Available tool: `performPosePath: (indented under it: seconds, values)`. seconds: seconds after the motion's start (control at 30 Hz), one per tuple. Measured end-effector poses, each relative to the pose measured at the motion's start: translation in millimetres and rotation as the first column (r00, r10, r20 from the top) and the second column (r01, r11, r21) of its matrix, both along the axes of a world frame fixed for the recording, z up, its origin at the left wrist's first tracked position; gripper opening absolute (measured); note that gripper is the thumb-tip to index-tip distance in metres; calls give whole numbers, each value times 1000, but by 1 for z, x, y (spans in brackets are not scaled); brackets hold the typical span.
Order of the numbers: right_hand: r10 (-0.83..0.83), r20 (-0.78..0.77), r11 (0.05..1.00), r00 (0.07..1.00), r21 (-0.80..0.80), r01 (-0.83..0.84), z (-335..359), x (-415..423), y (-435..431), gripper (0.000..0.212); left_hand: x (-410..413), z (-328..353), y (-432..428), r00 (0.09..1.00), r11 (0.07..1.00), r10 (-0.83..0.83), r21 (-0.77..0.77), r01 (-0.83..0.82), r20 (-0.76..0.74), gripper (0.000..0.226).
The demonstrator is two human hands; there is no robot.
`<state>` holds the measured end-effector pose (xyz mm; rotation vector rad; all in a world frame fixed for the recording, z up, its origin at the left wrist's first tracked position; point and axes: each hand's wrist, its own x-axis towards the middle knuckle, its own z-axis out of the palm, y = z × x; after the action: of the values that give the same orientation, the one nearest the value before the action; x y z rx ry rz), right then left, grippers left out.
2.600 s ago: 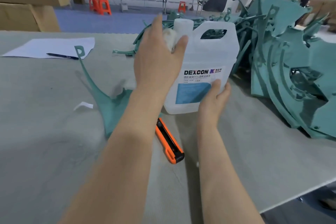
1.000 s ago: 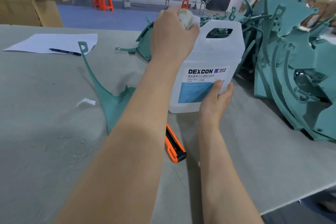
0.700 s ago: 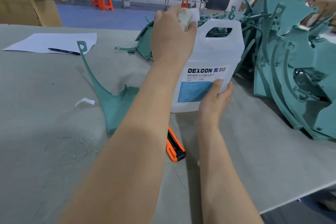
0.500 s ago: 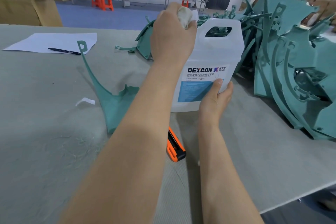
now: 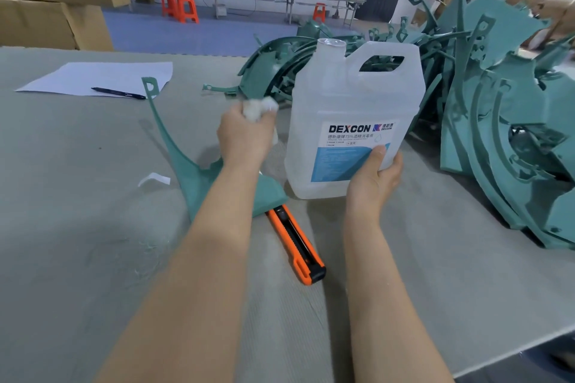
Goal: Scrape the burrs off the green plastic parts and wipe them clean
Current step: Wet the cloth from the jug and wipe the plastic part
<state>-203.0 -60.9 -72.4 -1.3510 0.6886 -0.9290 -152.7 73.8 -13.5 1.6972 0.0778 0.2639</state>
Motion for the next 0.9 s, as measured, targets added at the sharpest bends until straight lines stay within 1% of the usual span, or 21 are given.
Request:
performPosePath:
  seconds: [0.07,0.13,0.2,0.33,0.47,0.5,0.57,0.63,0.67,0.7,0.73,0.77,0.8,0.87,0.9]
  values:
    - [-3,12,1000,1000,17,3,0,0,1,51,2,-22,-2,999,986,-27,161,32,-35,25]
    - [-3,3,1000,1000,26,3,-1,1,0,52,5,-34,-6,998,938,-56,340,67,-43,18]
    - [-2,-1,1000,1000,31,2,-3,2,-2,52,7,-41,-9,997,881,-71,467,78,-32,14]
    - [10,5,998,1000,56,-11,-4,3,-1,52,8,-50,-8,999,811,-36,583,42,-21,10]
    - [10,-12,997,1000,72,-9,-4,4,-2,54,8,-51,-6,996,767,-64,635,89,-63,12]
    - [6,-19,997,1000,73,-5,-3,4,-2,54,8,-51,-6,995,776,-77,624,97,-59,11]
    - [-3,-23,997,1000,78,4,-1,4,-2,53,7,-48,-7,992,826,-123,551,117,-25,8]
    - [1,-38,993,999,122,3,0,5,-2,52,1,-44,-10,985,899,-171,415,144,30,7]
    - [18,-51,986,999,169,-9,0,5,-3,51,-3,-41,-12,981,937,-189,307,168,39,15]
    - [41,-60,973,997,227,-26,1,5,-3,49,-7,-38,-13,976,963,-216,174,208,28,28]
    - [59,-59,960,997,278,-40,1,5,-4,44,-10,-36,-13,965,964,-262,41,261,15,40]
    - [64,-49,949,997,313,-46,1,5,-4,42,-12,-34,-12,947,946,-322,-43,322,7,46]
    - [62,-35,942,997,333,-47,2,4,-3,40,-14,-33,-10,920,918,-392,-61,392,3,51]
    - [58,-6,937,998,344,-52,3,3,0,38,-15,-33,-4,853,852,-523,7,523,-4,62]
    - [59,7,938,998,341,-57,3,3,1,39,-14,-32,-2,827,825,-562,55,562,-5,70]
